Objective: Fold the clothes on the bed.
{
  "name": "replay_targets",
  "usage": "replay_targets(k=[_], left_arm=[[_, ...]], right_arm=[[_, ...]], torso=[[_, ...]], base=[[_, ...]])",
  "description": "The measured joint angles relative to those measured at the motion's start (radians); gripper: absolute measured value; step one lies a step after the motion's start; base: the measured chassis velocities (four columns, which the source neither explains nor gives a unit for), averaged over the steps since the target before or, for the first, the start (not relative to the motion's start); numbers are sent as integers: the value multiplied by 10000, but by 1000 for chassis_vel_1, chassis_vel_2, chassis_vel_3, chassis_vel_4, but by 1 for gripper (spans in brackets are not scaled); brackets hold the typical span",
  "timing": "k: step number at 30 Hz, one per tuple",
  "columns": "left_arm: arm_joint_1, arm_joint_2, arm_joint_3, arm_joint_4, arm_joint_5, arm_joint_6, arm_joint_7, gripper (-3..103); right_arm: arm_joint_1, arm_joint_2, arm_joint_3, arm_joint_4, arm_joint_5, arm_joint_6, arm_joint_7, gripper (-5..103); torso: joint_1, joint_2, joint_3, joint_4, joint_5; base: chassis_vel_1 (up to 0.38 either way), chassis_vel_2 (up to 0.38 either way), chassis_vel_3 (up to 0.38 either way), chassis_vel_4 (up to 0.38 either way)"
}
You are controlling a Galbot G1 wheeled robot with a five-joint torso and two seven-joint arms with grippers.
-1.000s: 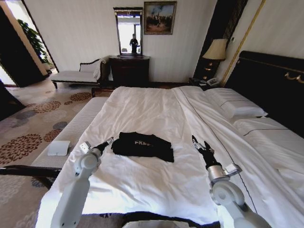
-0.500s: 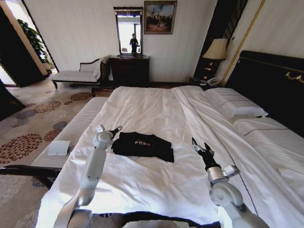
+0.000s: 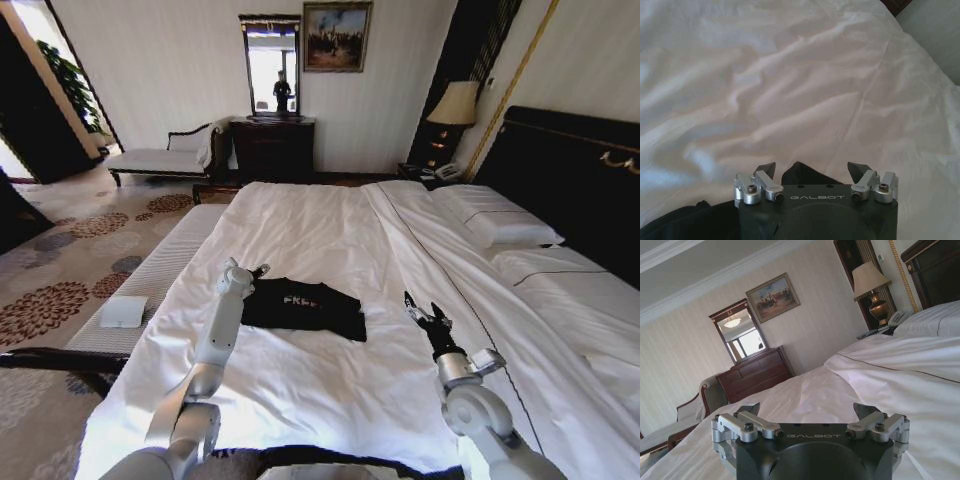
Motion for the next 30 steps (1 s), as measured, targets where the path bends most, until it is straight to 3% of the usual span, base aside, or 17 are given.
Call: replay_targets(k=[1,5,7,11,13,16,19,20,24,26,30], left_arm=[[51,-17,-41,-36,-13,7,-23,79],[270,-26,-140,-217,-212,107,-91,57],[311,-22,-152,-239,-235,122,-92,57],[432,48,-216,-334,-285,138,-23,36],[453,76,-219,-366,-295,139,3,36],[563,220,-209,-569,-372,140,52,19],[635,302,-186,-705,-435,151,57,14],[739,412,-144,-899,-512,167,68,3],[970,590,-87,-1239,-627,197,79,2],[1486,969,48,-2012,-705,209,211,0],[2155,1381,90,-2953,-750,109,525,0]], right_arm=[[11,0,-25,-20,-15,1,2,100],[83,-19,-113,-82,-45,3,22,100],[97,-35,-129,-98,-51,4,26,100],[163,-90,-149,-209,-55,9,37,100],[176,-98,-151,-236,-56,12,40,100],[264,-144,-203,-382,-30,28,118,100],[344,-167,-259,-479,4,26,196,100],[470,-222,-334,-599,79,-49,273,100],[679,-350,-436,-730,277,-362,313,100],[1046,-663,-676,-750,919,-1091,670,100],[1506,-1066,-1104,-692,1742,-1770,1193,100]], torso=[[0,0,0,-1,0],[0,0,0,0,1],[0,0,0,0,0],[0,0,0,0,-1],[0,0,0,0,-1],[0,0,0,0,-1],[0,0,0,-1,-1],[0,0,0,-1,0],[0,0,0,-2,-1],[1,0,0,-2,-1],[0,0,-1,-1,-2]], base=[[0,0,0,0],[0,0,0,0],[0,0,0,0],[0,0,0,0],[0,0,0,0],[0,0,0,0],[0,0,0,0],[0,0,0,0],[0,0,0,0],[0,0,0,0],[0,0,0,0]])
